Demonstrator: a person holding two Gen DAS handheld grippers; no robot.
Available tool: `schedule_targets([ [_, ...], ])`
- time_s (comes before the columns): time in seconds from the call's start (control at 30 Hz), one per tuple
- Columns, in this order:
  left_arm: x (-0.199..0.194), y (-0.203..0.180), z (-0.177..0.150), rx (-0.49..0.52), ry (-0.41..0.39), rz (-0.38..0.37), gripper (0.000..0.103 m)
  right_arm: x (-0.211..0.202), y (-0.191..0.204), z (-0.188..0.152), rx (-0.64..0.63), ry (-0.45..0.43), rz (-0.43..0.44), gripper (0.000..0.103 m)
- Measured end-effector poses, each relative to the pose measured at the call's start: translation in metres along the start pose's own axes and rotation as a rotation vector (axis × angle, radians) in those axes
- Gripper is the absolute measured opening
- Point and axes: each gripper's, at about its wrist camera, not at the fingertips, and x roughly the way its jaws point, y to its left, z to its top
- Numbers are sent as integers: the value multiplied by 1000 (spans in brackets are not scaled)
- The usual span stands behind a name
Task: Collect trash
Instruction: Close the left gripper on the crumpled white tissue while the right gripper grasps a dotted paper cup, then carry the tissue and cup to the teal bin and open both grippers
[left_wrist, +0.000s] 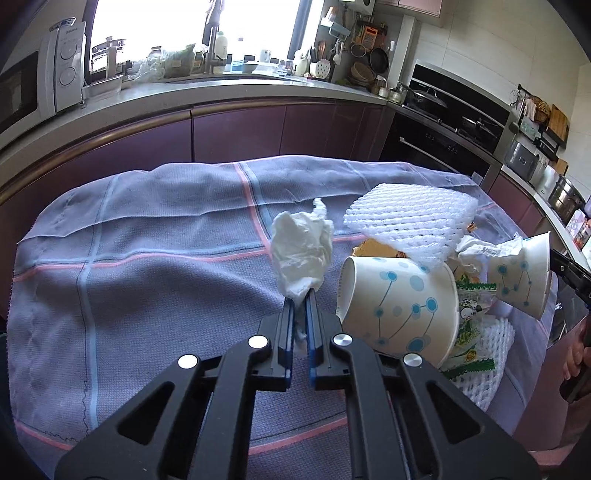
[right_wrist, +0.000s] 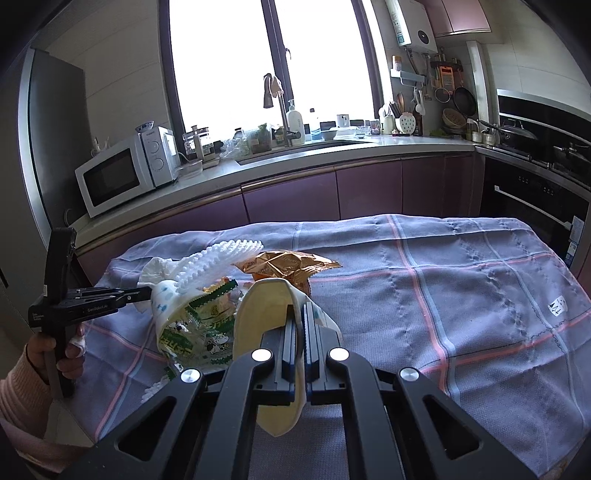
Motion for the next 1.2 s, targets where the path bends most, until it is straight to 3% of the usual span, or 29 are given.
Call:
schedule_targets([
  [0.2,-51,8,-1,-34,-86,-2,6,-19,10,15,9,-38,74,3],
  [0.47,-126,34,-19,-46,-157,73,6,-23,55,32,4,-38,299,3],
  [0.7,-190,97,-52,-143,-187,230,6,19,144,49,-115,29,568,2],
  [0.93,-250,185,-97,-296,-184,461,6,94,253,57,-204,191,816,2],
  [1.03,-262,221,-120,-359,-149,527,6,118,303,51,-224,255,876,2],
  [1.2,-249,257,-158,-415,-60,561,6,158,376,33,-249,381,923,2],
])
